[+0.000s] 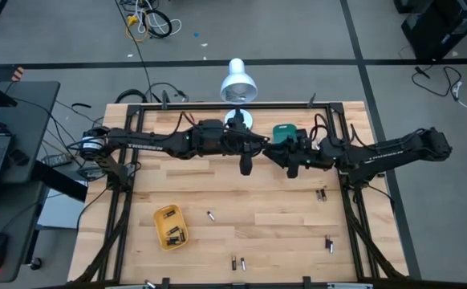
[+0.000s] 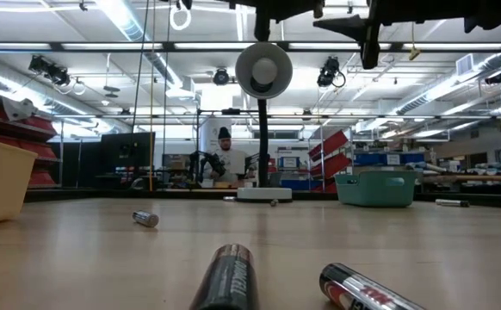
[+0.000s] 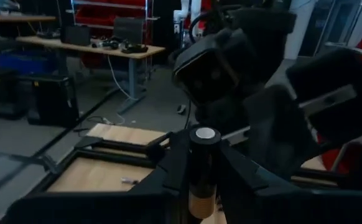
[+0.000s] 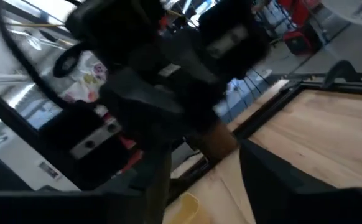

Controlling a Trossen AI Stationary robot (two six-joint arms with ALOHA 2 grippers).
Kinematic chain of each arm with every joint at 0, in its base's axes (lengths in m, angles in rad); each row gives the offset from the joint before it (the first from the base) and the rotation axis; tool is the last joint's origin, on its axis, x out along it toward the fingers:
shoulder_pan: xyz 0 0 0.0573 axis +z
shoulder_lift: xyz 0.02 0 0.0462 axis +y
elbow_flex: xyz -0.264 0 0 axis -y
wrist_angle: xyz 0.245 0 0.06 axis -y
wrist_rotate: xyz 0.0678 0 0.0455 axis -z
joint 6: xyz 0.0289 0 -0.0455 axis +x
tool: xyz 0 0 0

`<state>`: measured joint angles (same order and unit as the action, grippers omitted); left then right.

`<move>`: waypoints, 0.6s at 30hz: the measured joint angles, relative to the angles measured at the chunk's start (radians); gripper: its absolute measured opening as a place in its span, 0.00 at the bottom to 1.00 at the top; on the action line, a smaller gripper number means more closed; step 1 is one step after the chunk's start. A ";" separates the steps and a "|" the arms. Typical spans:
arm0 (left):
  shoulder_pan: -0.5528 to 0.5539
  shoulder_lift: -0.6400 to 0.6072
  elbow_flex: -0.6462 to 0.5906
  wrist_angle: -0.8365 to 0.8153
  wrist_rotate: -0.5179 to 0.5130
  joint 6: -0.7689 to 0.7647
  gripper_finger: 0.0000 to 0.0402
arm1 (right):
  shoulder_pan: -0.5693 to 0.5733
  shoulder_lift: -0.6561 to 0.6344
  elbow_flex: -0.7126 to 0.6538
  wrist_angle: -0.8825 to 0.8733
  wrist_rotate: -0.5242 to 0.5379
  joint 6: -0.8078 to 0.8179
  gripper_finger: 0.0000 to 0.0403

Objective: Sort batteries
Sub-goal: Put the golden battery into the yellow bin

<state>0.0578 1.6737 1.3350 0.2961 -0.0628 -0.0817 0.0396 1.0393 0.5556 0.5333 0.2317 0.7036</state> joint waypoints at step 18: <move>0.006 0.000 0.200 -0.328 -0.086 0.244 0.17 | -0.045 0.000 0.000 -0.429 -0.082 -0.023 0.51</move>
<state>0.0635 1.6737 1.5348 -0.0321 -0.1487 0.1627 -0.0059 1.0389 0.5552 0.1042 0.1501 0.6804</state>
